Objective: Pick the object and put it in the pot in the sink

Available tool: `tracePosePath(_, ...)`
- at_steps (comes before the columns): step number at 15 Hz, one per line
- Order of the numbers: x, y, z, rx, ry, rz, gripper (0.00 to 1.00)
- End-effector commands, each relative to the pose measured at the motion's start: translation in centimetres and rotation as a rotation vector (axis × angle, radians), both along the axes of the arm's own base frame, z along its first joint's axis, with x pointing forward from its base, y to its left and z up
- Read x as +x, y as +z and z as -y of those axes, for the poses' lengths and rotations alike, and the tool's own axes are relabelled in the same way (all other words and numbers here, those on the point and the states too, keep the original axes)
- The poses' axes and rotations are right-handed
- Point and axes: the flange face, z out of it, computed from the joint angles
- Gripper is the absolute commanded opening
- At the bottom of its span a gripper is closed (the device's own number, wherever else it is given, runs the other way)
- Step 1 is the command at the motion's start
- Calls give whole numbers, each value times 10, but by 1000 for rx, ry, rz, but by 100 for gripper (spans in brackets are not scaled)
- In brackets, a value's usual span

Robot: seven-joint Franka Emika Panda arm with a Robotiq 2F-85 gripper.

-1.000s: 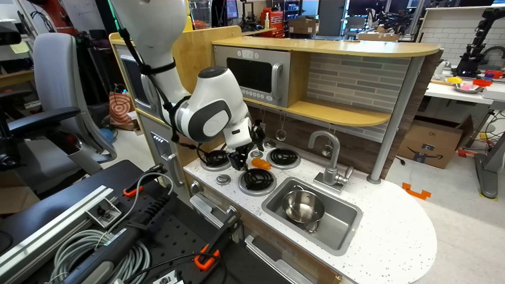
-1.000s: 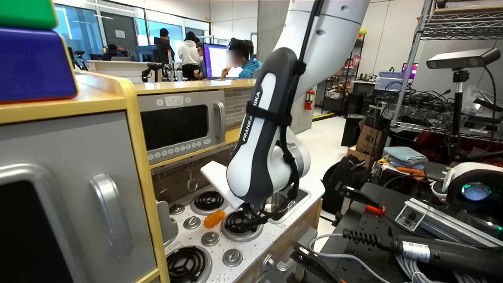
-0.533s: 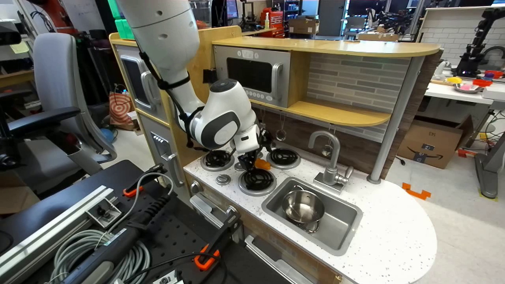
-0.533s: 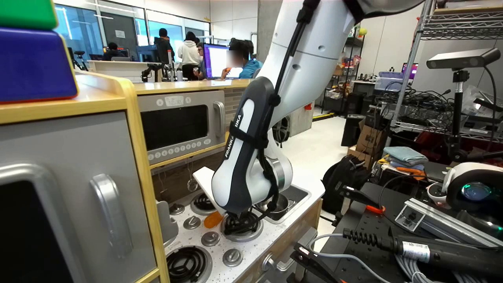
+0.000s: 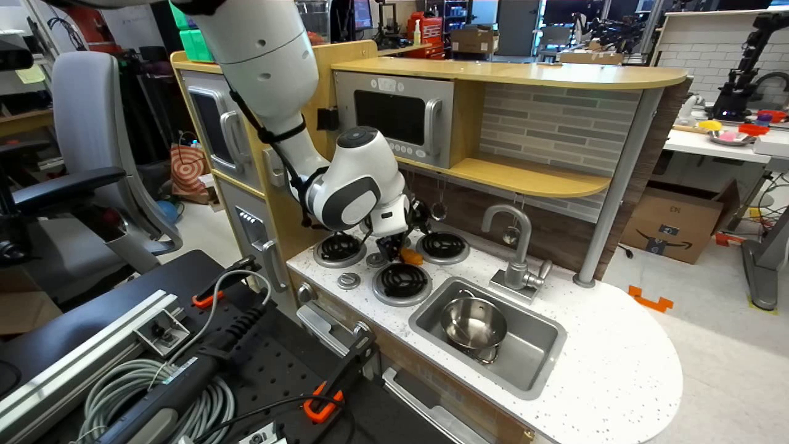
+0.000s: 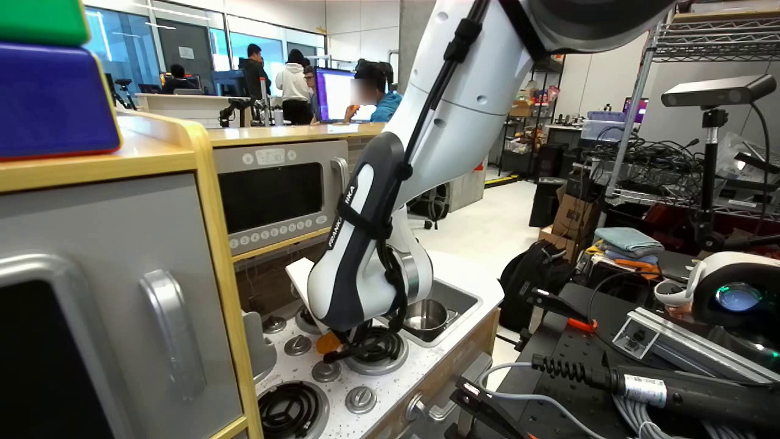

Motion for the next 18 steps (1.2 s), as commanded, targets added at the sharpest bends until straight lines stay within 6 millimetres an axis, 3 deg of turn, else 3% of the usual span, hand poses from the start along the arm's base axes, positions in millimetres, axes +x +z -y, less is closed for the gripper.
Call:
tracePosePath(1, 13, -5, -10, 67, -53, -26, 100)
tracePosePath(6, 9, -19, -17, 110, -97, -95, 100)
tracePosePath(7, 8, -23, -16, 115, -107, -103, 81)
tracePosePath(12, 6, -30, -9, 125, -142, -126, 41)
tracePosePath(15, 8, -22, -1, 138, -154, -119, 19)
tracePosePath(17, 9, -6, 2, 154, -137, -96, 4)
tracePosePath(18, 9, 3, 4, 160, -126, -81, 6)
